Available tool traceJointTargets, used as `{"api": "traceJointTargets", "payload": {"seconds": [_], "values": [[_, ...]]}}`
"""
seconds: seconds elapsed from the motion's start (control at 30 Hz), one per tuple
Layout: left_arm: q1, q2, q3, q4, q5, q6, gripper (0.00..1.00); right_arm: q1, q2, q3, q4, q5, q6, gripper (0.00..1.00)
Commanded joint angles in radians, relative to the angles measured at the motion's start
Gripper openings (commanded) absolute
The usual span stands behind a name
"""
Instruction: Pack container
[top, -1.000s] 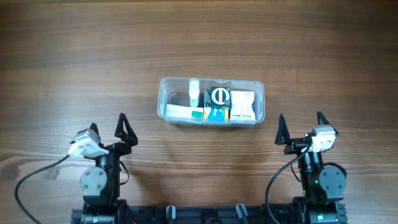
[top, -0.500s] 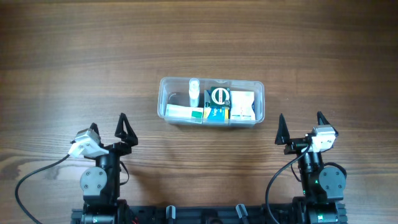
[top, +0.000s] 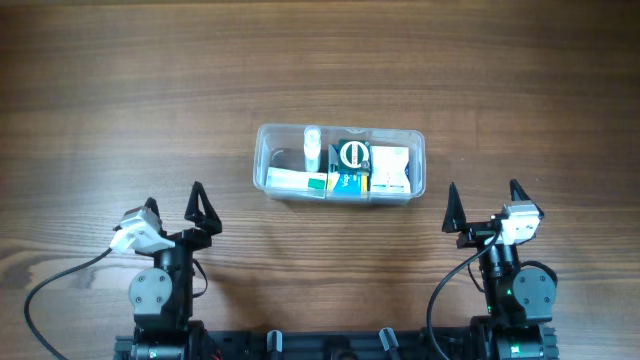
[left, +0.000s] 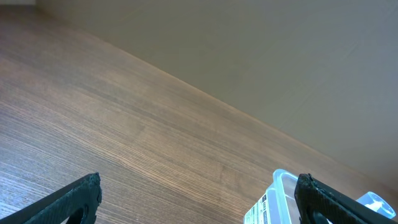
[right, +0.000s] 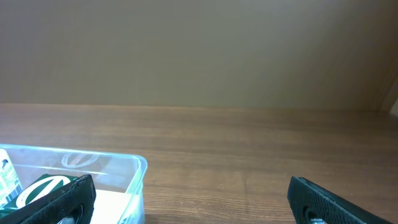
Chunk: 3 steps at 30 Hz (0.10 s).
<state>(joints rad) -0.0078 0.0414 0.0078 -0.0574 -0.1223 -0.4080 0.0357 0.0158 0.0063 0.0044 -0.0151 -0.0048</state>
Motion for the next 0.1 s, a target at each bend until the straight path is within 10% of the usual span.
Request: {"api": "traceJointTargets", "payload": {"seconds": [0.0, 0.07], "values": [[0.005, 0.004, -0.002, -0.004, 0.012, 0.008, 1.0, -0.002, -0.002, -0.001, 0.003, 0.006, 0.007, 1.0], [0.005, 0.004, -0.002, -0.004, 0.012, 0.008, 1.0, -0.002, -0.002, -0.001, 0.003, 0.006, 0.007, 1.0]]}}
